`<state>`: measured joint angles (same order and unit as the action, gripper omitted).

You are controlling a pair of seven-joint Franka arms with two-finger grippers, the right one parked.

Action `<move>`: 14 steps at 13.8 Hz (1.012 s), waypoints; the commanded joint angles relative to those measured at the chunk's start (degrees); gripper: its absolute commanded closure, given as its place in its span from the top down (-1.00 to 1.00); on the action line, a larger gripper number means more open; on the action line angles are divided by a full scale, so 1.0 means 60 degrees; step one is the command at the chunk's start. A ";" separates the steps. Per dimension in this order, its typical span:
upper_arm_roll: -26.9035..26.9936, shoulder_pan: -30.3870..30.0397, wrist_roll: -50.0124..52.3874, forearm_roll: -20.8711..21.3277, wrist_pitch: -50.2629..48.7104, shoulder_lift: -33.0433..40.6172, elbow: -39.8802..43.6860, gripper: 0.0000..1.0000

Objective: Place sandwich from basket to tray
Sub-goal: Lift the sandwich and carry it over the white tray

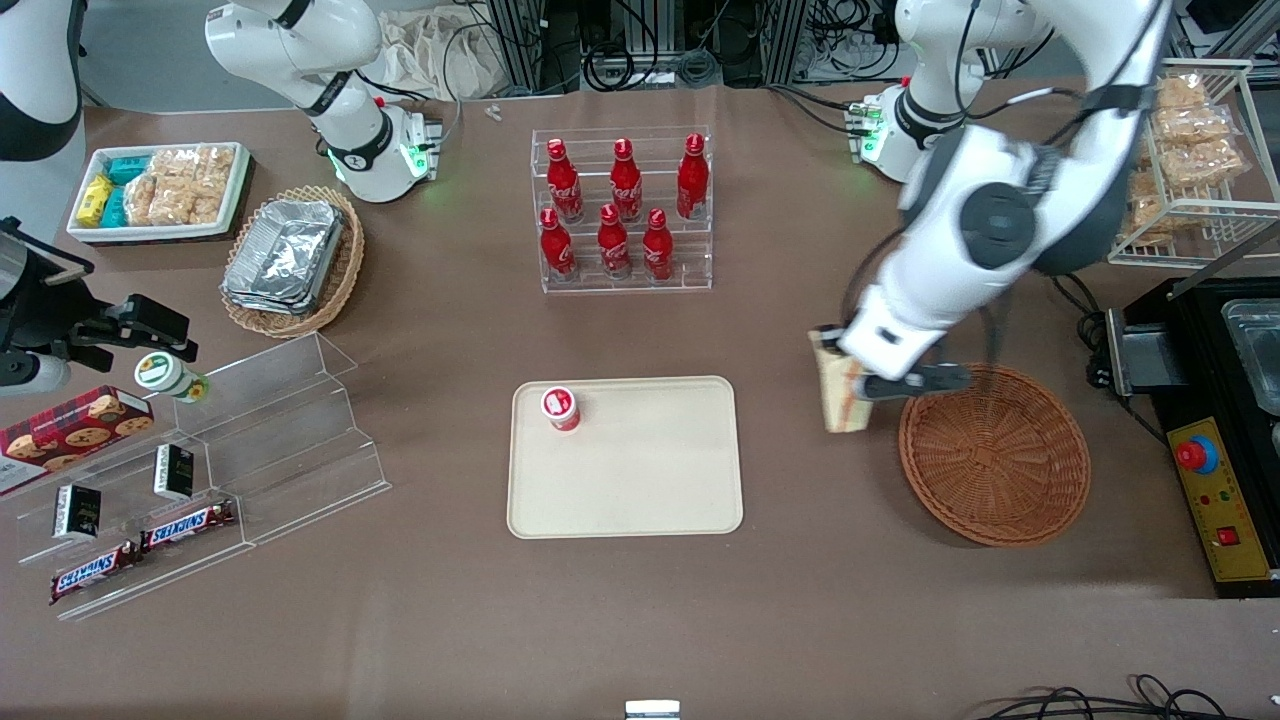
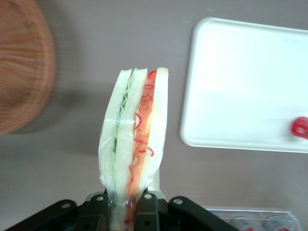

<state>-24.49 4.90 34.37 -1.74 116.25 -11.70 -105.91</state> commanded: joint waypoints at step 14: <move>0.0127 0.2157 0.2240 0.3788 0.2040 -0.5270 0.3048 -1.00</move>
<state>-24.57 16.69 45.53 17.91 127.66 -41.23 -89.80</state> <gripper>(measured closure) 0.811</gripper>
